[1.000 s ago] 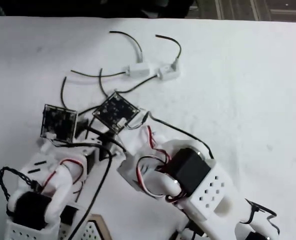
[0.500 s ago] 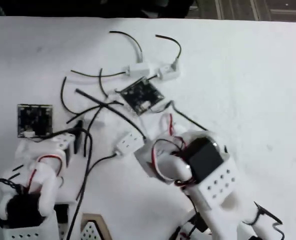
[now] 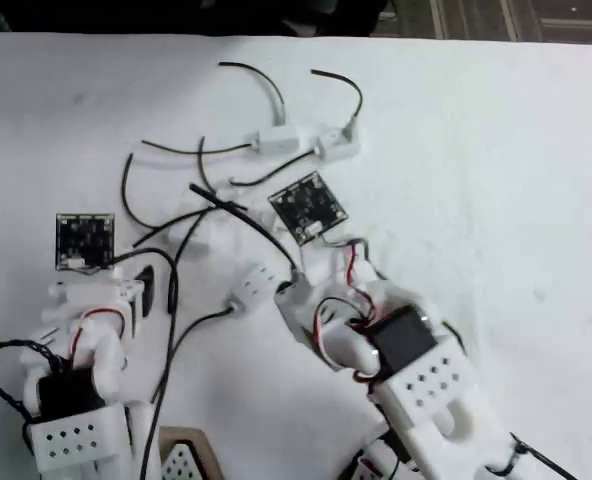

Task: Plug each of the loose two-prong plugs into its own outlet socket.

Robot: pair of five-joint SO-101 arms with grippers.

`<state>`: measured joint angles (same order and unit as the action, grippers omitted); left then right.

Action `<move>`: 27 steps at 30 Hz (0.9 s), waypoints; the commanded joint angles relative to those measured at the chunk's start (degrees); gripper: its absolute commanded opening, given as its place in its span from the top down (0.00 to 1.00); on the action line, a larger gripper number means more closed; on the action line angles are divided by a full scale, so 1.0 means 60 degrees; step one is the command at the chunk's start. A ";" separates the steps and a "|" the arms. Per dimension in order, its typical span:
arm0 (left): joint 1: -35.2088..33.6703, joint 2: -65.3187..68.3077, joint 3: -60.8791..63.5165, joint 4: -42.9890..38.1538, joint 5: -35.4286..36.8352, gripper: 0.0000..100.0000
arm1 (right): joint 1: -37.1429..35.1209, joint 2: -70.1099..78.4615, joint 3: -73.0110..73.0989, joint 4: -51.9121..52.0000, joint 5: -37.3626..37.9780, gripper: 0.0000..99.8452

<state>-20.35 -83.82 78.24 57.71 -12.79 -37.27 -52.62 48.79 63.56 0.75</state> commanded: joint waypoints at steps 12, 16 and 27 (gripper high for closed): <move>-0.0300 -0.0081 0.0557 -0.0806 -0.0117 0.75 | -0.0330 0.1033 0.3004 -0.6996 -0.0088 0.98; -0.0300 -0.0081 0.0557 -0.0777 -0.0117 0.75 | -0.0300 0.2806 0.3004 -0.8667 0.0000 0.98; -0.0300 -0.0081 0.0571 -0.0777 -0.0117 0.75 | -0.0256 0.4667 0.3004 -0.9941 0.0601 0.98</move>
<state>-22.02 -83.82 81.85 53.93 -13.14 -38.86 -24.57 67.16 5.19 3.65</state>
